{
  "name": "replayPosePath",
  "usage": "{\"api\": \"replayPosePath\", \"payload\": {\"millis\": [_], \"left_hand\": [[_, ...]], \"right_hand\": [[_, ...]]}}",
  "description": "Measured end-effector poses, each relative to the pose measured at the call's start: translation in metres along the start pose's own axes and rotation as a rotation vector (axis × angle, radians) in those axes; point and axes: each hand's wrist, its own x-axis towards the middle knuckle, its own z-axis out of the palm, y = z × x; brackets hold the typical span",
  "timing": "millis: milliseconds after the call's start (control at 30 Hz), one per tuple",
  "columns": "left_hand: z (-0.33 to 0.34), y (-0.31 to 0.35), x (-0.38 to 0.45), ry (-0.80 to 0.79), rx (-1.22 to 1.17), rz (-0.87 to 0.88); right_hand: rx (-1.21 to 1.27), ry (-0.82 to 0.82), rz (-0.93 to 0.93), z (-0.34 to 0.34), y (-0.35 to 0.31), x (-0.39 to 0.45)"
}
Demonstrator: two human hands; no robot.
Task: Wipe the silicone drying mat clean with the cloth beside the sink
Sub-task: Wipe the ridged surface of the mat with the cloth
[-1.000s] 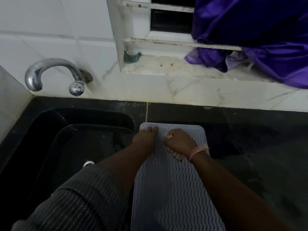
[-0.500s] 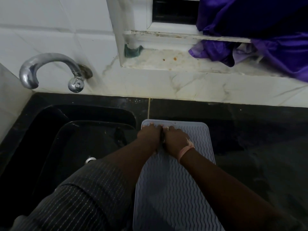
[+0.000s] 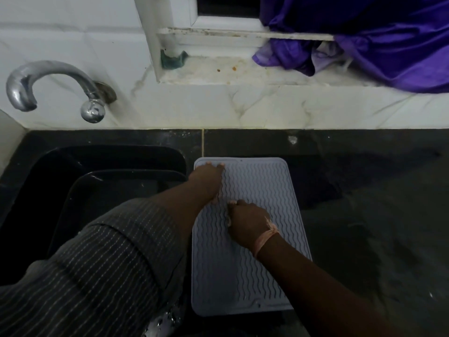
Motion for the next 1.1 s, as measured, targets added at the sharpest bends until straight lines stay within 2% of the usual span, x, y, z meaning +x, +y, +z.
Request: {"api": "replayPosePath", "payload": {"millis": [333,467,567,633,767,933,1100], "left_hand": [[-0.009,0.003,-0.026,0.013,0.077,0.058],[0.004,0.004,-0.043,-0.015,-0.041,0.067],[0.028,0.008,-0.058,0.19,-0.145,0.157],[0.048,0.017,-0.075,0.317,-0.128,0.235],[0.084,0.023,-0.089,0.241,-0.097,0.272],[0.082,0.026,-0.089,0.137,-0.144,0.237],[0.087,0.026,-0.093,0.134,-0.062,0.247]], "right_hand": [[0.056,-0.006,0.024,0.02,-0.01,-0.048],[0.097,-0.03,0.017,0.016,-0.009,-0.051],[0.124,-0.039,0.006,0.015,-0.008,-0.049],[0.139,-0.029,0.002,0.015,-0.008,-0.049],[0.158,-0.028,-0.005,0.014,-0.01,-0.052],[0.129,-0.039,-0.016,0.02,-0.011,-0.065],[0.152,-0.121,0.002,0.024,-0.011,-0.086]]}}
